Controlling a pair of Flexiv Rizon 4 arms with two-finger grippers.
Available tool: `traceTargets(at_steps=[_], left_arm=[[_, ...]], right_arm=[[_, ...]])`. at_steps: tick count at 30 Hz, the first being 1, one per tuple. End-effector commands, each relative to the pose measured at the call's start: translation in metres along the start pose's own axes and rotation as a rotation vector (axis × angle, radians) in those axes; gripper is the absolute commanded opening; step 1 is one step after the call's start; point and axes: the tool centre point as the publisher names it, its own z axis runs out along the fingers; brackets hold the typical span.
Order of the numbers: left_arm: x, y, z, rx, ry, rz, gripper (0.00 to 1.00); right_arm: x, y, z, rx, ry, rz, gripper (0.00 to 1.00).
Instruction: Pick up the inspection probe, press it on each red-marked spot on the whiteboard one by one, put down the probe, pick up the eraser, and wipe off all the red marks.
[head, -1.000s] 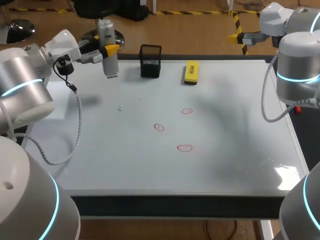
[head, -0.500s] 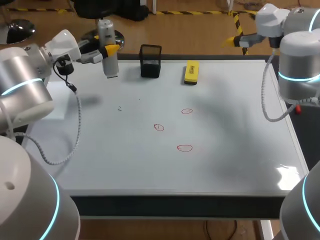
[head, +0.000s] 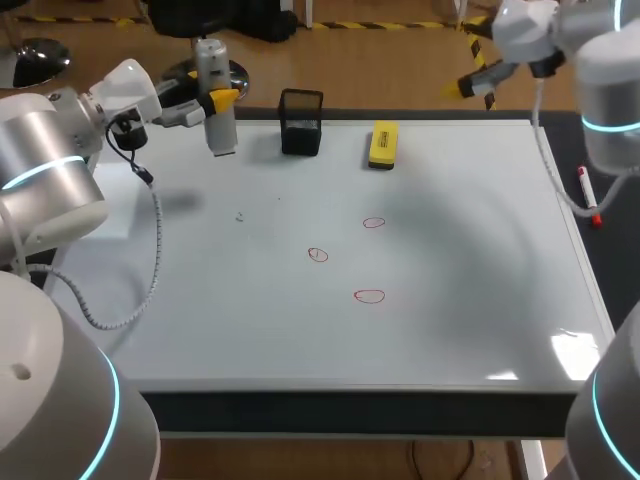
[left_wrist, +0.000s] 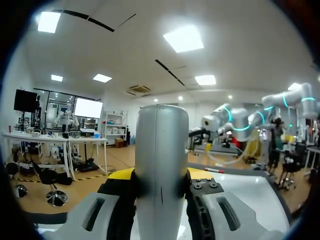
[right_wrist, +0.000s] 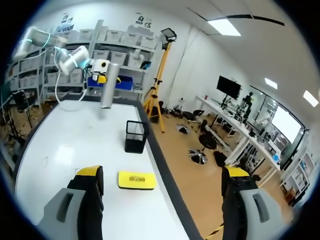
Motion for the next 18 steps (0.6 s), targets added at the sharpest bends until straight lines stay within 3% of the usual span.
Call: traceTargets(at_steps=[1, 7, 18], left_arm=[[0.000, 0.000, 0.001, 0.003, -0.003, 0.001, 0.00], [0.000, 0.000, 0.001, 0.003, -0.003, 0.001, 0.00], [0.000, 0.000, 0.001, 0.003, -0.003, 0.001, 0.00]], right_arm=[[-0.001, 0.009, 0.015, 0.168, 0.433, -0.177, 1.00], [0.015, 0.016, 0.034, 0.246, 0.635, -0.327, 1.00], [0.040, 0.005, 0.057, 0.384, 0.898, -0.592, 1.00]])
